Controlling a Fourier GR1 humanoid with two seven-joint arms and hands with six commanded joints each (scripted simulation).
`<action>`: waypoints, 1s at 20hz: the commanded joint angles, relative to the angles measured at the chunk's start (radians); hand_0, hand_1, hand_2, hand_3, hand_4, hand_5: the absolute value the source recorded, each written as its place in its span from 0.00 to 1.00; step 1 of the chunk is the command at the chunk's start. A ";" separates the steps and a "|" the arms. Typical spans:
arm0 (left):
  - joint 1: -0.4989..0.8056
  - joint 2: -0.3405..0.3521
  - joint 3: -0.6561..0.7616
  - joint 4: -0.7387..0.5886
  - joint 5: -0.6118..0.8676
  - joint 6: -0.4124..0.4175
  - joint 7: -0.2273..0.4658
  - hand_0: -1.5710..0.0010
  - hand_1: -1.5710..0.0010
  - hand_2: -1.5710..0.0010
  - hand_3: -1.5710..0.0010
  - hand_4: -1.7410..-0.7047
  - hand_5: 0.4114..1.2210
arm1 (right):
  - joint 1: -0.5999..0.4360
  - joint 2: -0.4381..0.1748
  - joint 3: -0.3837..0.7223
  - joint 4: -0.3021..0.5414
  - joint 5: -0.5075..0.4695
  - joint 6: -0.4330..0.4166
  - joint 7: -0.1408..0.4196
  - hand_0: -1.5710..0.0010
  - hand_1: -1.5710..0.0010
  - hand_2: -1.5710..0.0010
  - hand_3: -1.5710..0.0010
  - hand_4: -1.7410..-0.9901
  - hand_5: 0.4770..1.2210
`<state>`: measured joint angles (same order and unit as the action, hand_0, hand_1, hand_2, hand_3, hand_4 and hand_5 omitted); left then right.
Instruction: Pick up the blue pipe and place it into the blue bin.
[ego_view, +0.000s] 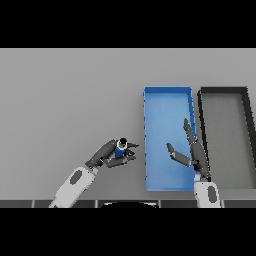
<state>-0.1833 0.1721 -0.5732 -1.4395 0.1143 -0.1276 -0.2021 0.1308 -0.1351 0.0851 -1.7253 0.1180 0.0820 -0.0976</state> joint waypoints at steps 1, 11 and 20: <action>-0.016 0.000 0.004 -0.018 0.006 0.001 0.011 0.05 0.04 0.04 0.10 0.03 0.97 | 0.001 0.000 0.004 0.005 0.007 0.000 -0.002 1.00 1.00 1.00 1.00 0.66 0.20; -0.106 -0.002 -0.025 -0.164 0.042 -0.013 0.158 0.01 0.00 0.00 0.08 0.01 1.00 | 0.013 -0.012 -0.002 0.005 0.016 0.001 -0.028 1.00 1.00 1.00 1.00 0.73 0.21; -0.093 0.015 -0.035 -0.171 0.041 -0.025 0.160 0.00 0.00 0.00 0.08 0.01 1.00 | 0.013 -0.022 -0.012 0.000 -0.021 0.028 -0.017 1.00 1.00 1.00 1.00 0.71 0.20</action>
<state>-0.2762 0.1873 -0.6081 -1.6106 0.1572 -0.1543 -0.0450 0.1440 -0.1575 0.0728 -1.7250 0.0967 0.1096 -0.1154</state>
